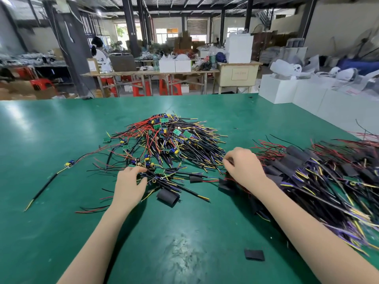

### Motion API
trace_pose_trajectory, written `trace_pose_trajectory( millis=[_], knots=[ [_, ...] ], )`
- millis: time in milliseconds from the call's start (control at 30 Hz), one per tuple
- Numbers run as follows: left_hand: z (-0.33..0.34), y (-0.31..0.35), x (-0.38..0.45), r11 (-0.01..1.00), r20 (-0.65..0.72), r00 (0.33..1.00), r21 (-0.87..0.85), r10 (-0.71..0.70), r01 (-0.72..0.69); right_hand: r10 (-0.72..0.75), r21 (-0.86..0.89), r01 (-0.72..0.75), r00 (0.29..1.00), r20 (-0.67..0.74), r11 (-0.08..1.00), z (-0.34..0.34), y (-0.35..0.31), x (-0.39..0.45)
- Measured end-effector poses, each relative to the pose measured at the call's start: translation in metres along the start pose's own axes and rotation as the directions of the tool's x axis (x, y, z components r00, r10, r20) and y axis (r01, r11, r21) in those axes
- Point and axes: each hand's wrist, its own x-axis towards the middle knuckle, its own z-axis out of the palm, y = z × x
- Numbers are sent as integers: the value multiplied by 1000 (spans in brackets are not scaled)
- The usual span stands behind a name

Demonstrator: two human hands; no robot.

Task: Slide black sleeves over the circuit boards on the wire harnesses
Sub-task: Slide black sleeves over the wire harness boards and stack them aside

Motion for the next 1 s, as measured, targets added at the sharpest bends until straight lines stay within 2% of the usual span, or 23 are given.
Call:
trace_pose_trajectory(
  millis=[133, 300, 367, 500, 600, 700, 767, 1000],
  knots=[
    [2, -1, 1, 999, -7, 999, 41, 31, -31, 156, -14, -156, 987, 35, 988, 14, 6, 35],
    [4, -4, 0, 997, -40, 998, 57, 45, -43, 317, -131, -301, 940, 126, 944, 27, 15, 59],
    [2, -5, 1, 997, -71, 997, 74, 24, -19, 354, -157, -332, 924, 146, 930, 32, 18, 60],
    [-1, -9, 1, 993, -102, 995, 114, 7, 5, 375, -157, -358, 922, 98, 921, 37, 15, 59],
    [-2, -8, 0, 995, -101, 994, 96, 50, -41, 416, -65, -411, 904, 101, 909, 36, 15, 58],
    [-1, -6, -1, 985, -81, 987, 118, 137, -127, 472, 104, -479, 877, 88, 871, 32, 18, 61],
    [-2, -6, -2, 982, -74, 987, 139, 141, -130, 492, 200, -495, 868, 70, 846, 29, 19, 63],
    [-3, -10, 2, 970, -115, 970, 146, 214, -196, 513, 474, -402, 849, -127, 783, 21, 17, 62]
  ],
)
